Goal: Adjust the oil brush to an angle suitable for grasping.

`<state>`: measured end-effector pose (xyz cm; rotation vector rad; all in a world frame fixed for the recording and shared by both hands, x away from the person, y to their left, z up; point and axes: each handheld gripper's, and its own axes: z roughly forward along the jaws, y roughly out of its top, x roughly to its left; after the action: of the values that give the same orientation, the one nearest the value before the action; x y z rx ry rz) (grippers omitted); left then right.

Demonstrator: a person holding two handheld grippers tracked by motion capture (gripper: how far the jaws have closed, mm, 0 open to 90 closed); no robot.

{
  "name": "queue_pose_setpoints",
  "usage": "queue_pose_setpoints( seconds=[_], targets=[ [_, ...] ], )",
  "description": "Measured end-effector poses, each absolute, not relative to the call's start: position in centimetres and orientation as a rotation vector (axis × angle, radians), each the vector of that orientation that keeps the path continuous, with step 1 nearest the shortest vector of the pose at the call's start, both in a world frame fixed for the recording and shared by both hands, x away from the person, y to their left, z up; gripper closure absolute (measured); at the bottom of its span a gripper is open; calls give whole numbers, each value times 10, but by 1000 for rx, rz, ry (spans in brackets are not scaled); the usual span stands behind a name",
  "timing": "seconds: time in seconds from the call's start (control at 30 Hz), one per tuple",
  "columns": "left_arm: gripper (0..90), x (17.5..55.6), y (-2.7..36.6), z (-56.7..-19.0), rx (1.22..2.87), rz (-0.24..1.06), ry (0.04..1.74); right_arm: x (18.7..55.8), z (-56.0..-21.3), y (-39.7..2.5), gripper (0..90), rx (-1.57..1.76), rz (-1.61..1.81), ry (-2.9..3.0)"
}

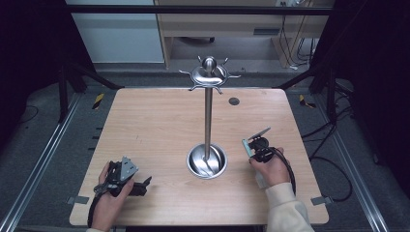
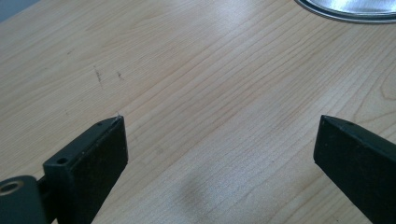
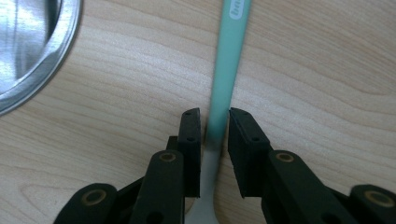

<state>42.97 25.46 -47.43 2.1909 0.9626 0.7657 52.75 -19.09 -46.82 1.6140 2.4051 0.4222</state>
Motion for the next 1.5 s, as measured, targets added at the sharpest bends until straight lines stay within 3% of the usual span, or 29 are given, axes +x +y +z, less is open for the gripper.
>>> queue_pose_setpoints(
  seconds=[0.43, 0.8, 1.5],
  targets=[
    [25, 429, 254, -474, 2198, 766, 958, 530, -469, -190, 824, 1654, 400, 2392],
    [26, 430, 255, -475, 2195, 774, 963, 528, -453, -193, 827, 1625, 506, 2384],
    [26, 431, 262, -474, 2162, 793, 1008, 531, -354, -219, 828, 1469, 892, 2186]
  ],
)
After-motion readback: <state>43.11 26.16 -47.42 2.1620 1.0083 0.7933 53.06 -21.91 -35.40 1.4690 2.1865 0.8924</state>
